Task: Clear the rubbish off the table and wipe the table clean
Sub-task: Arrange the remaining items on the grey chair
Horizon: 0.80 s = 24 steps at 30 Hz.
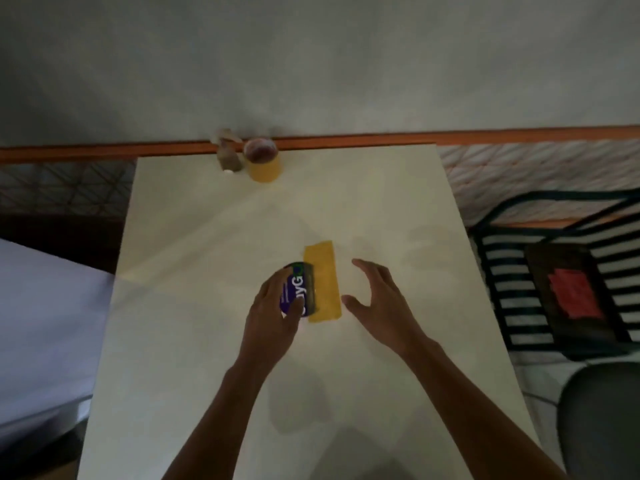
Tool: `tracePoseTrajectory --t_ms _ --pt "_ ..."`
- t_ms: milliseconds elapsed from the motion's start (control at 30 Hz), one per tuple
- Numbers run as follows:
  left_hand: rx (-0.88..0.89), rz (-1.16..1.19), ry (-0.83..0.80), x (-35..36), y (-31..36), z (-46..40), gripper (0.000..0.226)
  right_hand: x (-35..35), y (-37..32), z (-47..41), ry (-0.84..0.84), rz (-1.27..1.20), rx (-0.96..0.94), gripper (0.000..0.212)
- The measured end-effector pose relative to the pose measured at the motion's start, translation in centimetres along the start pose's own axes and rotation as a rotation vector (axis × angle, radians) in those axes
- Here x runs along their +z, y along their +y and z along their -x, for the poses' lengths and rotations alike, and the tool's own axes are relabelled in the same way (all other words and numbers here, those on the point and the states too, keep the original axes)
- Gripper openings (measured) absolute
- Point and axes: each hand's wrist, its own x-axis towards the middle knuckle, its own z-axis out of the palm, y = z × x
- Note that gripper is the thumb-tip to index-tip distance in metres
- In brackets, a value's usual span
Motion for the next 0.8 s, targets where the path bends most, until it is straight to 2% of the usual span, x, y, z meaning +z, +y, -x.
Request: tracePoseTrajectory --t_ms 367,800 --pt "0.221 -0.103 -0.181 6.5 7.4 7.7 0.057 -4.7 6.5 12.3 0.153 -0.061 0.102 0.069" --pt "0.363 -0.166 -0.545 23.1 17.3 21.8 0.057 -12.1 21.0 31.9 0.345 -0.175 0.374 0.074"
